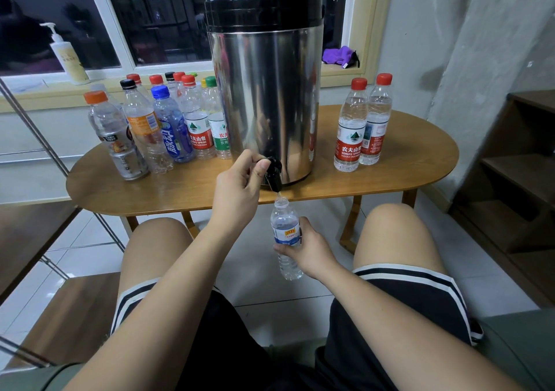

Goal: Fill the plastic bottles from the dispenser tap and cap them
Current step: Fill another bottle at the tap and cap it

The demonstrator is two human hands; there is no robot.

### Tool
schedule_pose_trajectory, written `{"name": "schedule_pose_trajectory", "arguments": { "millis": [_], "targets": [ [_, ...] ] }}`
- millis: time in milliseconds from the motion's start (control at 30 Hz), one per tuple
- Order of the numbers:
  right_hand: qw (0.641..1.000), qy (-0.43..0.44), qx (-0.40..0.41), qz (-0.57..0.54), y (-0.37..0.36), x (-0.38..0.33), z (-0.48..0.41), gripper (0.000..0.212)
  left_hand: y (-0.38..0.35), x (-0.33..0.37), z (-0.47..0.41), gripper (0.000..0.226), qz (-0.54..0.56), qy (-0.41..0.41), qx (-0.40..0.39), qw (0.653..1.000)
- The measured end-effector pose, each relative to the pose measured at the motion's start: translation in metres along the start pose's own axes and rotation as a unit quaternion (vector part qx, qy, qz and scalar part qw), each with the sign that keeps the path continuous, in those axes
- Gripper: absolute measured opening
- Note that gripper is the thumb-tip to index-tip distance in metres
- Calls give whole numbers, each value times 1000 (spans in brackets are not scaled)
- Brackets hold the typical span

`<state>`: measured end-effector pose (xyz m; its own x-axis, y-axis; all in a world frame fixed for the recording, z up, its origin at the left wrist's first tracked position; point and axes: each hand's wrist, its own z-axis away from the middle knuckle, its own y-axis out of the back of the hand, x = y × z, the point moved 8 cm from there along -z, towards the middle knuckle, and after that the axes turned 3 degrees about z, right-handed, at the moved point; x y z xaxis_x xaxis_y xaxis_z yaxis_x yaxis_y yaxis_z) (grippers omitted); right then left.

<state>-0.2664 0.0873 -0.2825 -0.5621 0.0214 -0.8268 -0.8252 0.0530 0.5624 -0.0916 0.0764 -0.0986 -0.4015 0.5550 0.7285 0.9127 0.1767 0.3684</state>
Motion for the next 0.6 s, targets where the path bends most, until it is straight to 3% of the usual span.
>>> {"name": "schedule_pose_trajectory", "arguments": {
  "millis": [600],
  "targets": [
    [1000,-1,-2,-8,-1,2,0,62,-1,1,0,21,1,0,-4,1000]
  ]
}}
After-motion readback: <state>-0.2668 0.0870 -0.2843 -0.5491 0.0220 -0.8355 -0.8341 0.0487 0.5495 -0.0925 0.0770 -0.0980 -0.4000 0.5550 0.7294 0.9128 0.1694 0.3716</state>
